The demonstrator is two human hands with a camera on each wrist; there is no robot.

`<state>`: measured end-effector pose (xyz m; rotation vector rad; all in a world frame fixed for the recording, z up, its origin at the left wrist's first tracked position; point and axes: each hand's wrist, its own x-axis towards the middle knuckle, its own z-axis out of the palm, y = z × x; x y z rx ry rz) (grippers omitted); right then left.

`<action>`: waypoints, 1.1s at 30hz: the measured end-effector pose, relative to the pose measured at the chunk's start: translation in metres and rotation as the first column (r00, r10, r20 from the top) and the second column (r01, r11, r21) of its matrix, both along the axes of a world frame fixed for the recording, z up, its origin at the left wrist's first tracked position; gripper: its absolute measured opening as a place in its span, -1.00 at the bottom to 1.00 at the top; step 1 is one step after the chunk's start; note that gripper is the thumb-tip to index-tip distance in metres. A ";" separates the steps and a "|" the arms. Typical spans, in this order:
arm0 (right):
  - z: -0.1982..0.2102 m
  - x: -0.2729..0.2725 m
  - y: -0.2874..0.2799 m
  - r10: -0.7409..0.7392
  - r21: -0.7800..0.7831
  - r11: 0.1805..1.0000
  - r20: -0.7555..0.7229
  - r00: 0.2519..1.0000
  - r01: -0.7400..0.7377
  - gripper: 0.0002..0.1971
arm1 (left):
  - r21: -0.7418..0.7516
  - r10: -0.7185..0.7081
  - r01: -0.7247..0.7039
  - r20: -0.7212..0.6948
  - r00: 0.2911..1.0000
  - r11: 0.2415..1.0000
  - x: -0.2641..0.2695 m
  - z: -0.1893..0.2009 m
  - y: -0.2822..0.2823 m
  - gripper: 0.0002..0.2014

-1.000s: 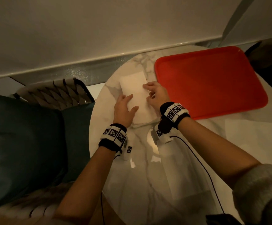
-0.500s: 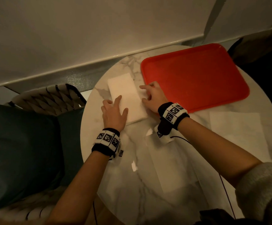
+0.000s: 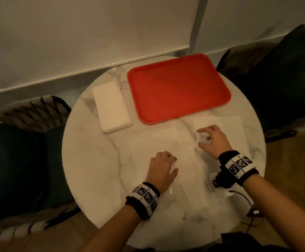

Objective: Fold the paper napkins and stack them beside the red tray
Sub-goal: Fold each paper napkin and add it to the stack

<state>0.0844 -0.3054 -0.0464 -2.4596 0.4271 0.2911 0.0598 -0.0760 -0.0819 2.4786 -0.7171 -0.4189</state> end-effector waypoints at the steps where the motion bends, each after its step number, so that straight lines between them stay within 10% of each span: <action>1: -0.005 -0.016 -0.012 -0.004 -0.040 0.999 -0.018 1.000 0.003 -0.53 | 0.017 -0.003 0.003 0.006 1.000 1.000 -0.006 -0.001 -0.011 -0.64; 19: -0.041 -0.095 -0.067 0.100 -0.240 0.963 -0.099 0.990 -0.121 -0.19 | 0.486 0.005 -0.042 0.078 0.997 0.873 0.008 -0.002 -0.106 0.15; 26: -0.037 -0.095 -0.076 0.060 -0.145 0.987 -0.040 0.997 -0.065 -0.21 | 0.513 0.016 -0.073 0.115 0.993 0.855 0.002 0.013 -0.111 -0.34; 33: -0.019 -0.089 -0.072 0.068 0.012 0.997 0.148 0.987 -0.070 -0.10 | -0.007 0.292 -0.295 -0.132 0.947 0.955 -0.006 0.048 -0.076 -0.87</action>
